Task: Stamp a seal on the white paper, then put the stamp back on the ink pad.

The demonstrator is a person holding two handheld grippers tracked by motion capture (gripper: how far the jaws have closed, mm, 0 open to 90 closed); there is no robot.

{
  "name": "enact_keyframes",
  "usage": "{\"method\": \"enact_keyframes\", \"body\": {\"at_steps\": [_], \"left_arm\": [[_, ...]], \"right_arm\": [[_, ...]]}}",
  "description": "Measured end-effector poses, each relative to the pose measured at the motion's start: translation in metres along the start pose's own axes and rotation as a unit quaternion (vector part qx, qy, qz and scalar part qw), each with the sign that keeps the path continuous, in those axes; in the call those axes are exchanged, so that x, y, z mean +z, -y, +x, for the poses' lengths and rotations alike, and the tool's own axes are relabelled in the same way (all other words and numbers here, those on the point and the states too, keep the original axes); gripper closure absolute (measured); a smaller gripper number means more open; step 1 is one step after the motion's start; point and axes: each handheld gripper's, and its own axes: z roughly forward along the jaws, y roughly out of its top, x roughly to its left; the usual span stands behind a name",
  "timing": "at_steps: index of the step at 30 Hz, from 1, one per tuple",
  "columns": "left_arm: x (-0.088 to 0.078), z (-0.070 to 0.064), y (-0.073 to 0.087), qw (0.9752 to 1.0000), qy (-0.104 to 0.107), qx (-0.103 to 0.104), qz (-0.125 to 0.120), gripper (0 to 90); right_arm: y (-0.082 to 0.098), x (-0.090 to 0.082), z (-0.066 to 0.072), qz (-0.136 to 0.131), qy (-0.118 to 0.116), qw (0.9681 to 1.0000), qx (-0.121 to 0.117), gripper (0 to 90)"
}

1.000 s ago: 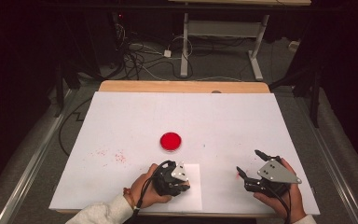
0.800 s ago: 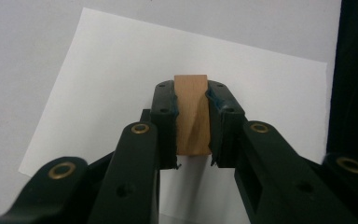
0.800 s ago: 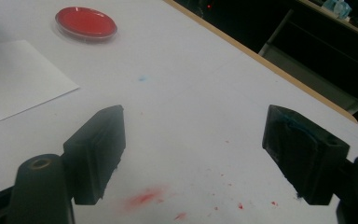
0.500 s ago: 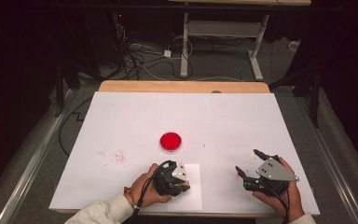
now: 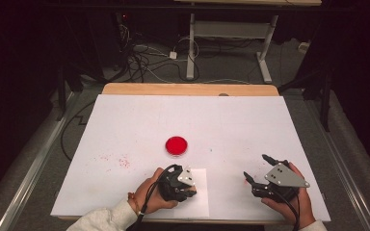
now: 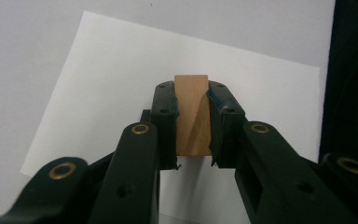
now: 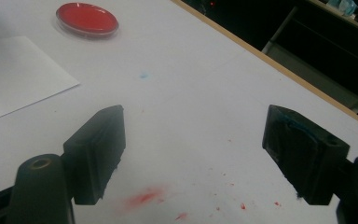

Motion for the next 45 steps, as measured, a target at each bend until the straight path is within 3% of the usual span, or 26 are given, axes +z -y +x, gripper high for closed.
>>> {"method": "enact_keyframes", "body": {"at_steps": [10, 28, 40, 45], "left_arm": [[-0.015, 0.003, -0.002, 0.9998, -0.008, -0.002, -0.019, 73.5], [-0.046, 0.026, -0.005, 0.9965, -0.057, -0.023, -0.057, 73.5], [-0.061, 0.06, -0.007, 0.9916, -0.085, -0.056, -0.079, 73.5], [-0.063, 0.075, -0.008, 0.9909, -0.089, -0.064, -0.078, 73.5]], "right_arm": [[-0.001, 0.001, 0.0, 0.0, 0.0, 1.0, -0.001, 21.8], [0.001, -0.008, 0.001, -0.007, 0.004, 1.0, -0.003, 21.8], [0.002, -0.005, 0.002, -0.001, -0.001, 1.0, -0.004, 21.8], [0.003, -0.005, 0.003, 0.002, -0.003, 1.0, -0.005, 21.9]]}}
